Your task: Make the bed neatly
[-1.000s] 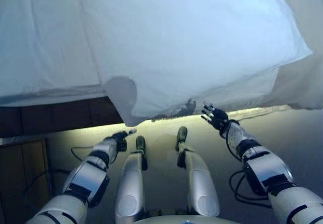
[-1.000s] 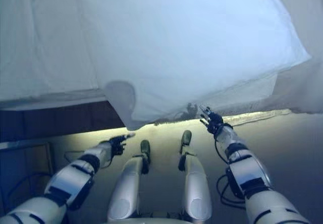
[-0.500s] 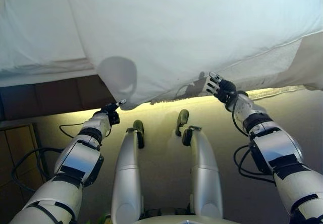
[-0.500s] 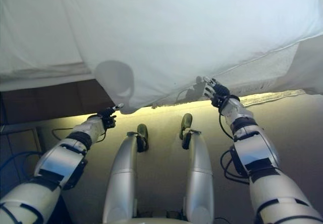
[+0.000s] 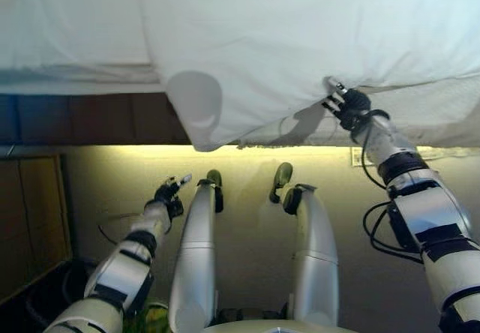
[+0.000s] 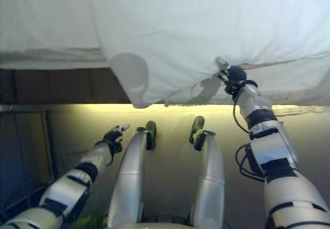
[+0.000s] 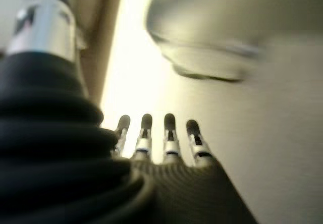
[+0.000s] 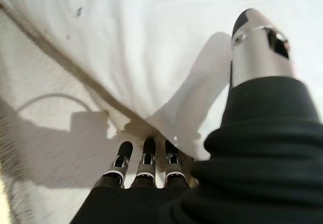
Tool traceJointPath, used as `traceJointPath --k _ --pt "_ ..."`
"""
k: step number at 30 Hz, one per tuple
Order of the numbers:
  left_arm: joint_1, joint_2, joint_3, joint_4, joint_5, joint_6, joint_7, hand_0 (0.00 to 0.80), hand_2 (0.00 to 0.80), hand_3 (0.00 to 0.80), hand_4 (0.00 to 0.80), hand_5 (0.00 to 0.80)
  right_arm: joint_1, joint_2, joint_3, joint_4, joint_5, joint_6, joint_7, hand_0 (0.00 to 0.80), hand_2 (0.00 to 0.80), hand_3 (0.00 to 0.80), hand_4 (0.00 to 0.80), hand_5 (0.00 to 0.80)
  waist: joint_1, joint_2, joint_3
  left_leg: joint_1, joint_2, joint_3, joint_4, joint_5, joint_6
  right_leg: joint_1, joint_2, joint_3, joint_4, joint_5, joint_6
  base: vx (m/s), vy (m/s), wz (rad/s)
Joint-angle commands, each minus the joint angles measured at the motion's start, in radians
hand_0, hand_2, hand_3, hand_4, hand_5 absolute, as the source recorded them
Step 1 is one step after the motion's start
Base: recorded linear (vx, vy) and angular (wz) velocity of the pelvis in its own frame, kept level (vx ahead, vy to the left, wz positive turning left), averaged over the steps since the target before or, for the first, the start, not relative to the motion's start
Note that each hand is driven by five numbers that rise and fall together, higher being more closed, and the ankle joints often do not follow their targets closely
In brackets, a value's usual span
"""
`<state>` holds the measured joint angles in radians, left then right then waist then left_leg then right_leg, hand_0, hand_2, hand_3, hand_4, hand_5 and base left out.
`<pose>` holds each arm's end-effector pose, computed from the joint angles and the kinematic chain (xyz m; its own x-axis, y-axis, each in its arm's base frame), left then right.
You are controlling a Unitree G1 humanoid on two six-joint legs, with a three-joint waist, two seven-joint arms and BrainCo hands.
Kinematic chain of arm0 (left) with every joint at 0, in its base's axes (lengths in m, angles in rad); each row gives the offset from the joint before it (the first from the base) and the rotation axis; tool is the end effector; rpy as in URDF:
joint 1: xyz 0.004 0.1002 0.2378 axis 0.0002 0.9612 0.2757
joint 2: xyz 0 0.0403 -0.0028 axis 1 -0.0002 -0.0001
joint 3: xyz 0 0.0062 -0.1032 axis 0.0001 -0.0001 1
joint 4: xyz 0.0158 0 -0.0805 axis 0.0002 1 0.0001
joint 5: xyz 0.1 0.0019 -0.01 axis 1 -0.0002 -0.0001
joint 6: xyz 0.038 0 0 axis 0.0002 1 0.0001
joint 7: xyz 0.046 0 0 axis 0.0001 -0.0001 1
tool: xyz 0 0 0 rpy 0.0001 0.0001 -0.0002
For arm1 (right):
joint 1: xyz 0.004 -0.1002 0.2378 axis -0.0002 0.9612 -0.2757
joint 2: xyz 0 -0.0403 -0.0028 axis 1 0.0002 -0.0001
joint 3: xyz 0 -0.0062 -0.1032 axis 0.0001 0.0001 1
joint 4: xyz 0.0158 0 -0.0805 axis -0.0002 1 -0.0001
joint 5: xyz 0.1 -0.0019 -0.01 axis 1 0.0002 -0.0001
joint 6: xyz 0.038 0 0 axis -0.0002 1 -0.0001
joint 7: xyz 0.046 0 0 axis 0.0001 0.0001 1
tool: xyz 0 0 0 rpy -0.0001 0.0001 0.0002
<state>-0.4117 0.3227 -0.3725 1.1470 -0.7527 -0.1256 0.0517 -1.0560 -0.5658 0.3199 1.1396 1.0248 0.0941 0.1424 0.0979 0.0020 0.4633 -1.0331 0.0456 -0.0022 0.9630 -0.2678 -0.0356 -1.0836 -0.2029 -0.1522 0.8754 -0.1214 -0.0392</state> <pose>0.2266 0.2164 -0.0453 0.7852 0.1573 -0.5989 -0.2326 0.9713 -0.0498 0.3561 -0.2444 0.1638 0.9946 0.0114 -0.1036 0.0245 0.9405 0.3389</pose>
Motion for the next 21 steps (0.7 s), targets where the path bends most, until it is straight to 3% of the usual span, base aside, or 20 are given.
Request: traceJointPath --k 1,6,7,8,9,21 --pt "0.097 0.004 -0.021 -0.054 0.044 -0.07 -0.033 0.0 0.0 0.0 0.0 0.0 -0.048 -0.044 -0.031 -0.107 0.02 -0.045 0.047 0.0 0.0 0.0 0.0 0.0 0.027 0.067 -0.027 0.049 -0.016 0.008 -0.169 0.092 0.047 0.103 -0.002 0.017 -0.098 0.012 0.034 0.005 0.073 0.09" --pt "0.165 0.036 -0.011 -0.13 0.063 -0.051 -0.046 0.0 0.0 0.0 0.0 0.0 -0.052 -0.07 -0.044 -0.156 0.014 -0.023 0.086 0.0 0.0 0.0 0.0 0.0 0.044 0.077 -0.015 0.099 -0.019 0.009 -0.171 0.1 0.05 0.158 -0.015 0.0 -0.102 0.013 0.033 0.045 0.05 0.02" --pt "0.178 0.04 -0.012 -0.139 0.069 -0.052 -0.051 0.0 0.0 0.0 0.0 0.0 -0.052 -0.075 -0.047 -0.161 0.01 -0.025 0.091 0.069 0.069 0.069 0.069 0.069 0.048 0.078 -0.014 0.115 -0.02 0.01 -0.178 0.103 0.052 0.174 -0.017 -0.004 -0.11 0.015 0.034 0.041 0.025 -0.01" --pt "0.187 0.043 -0.01 -0.144 0.075 -0.052 -0.056 0.0 0.0 0.0 0.0 0.0 -0.051 -0.079 -0.051 -0.162 0.004 -0.035 0.097 0.496 0.496 0.496 0.496 0.496 0.05 0.077 -0.014 0.127 -0.02 0.01 -0.186 0.106 0.052 0.187 -0.018 -0.008 -0.119 0.016 0.035 0.038 0.017 -0.02" --pt "0.196 0.046 -0.01 -0.148 0.081 -0.052 -0.06 0.0 0.0 0.0 0.0 0.0 -0.046 -0.081 -0.055 -0.165 0.001 -0.041 0.1 0.8 0.8 0.8 0.8 0.8 0.054 0.075 -0.015 0.143 -0.02 0.01 -0.195 0.107 0.052 0.204 -0.02 -0.013 -0.13 0.019 0.038 0.033 0.007 -0.04" --pt "0.247 0.081 -0.003 -0.181 0.092 -0.092 -0.089 0.0 0.0 0.0 0.0 0.0 -0.01 -0.071 -0.094 -0.137 0.025 -0.022 0.17 0.8 0.8 0.8 0.8 0.8 0.082 0.054 -0.028 0.352 -0.011 0.03 -0.365 0.146 0.029 0.426 -0.022 -0.065 -0.315 0.047 0.064 0.037 -0.01 -0.01"
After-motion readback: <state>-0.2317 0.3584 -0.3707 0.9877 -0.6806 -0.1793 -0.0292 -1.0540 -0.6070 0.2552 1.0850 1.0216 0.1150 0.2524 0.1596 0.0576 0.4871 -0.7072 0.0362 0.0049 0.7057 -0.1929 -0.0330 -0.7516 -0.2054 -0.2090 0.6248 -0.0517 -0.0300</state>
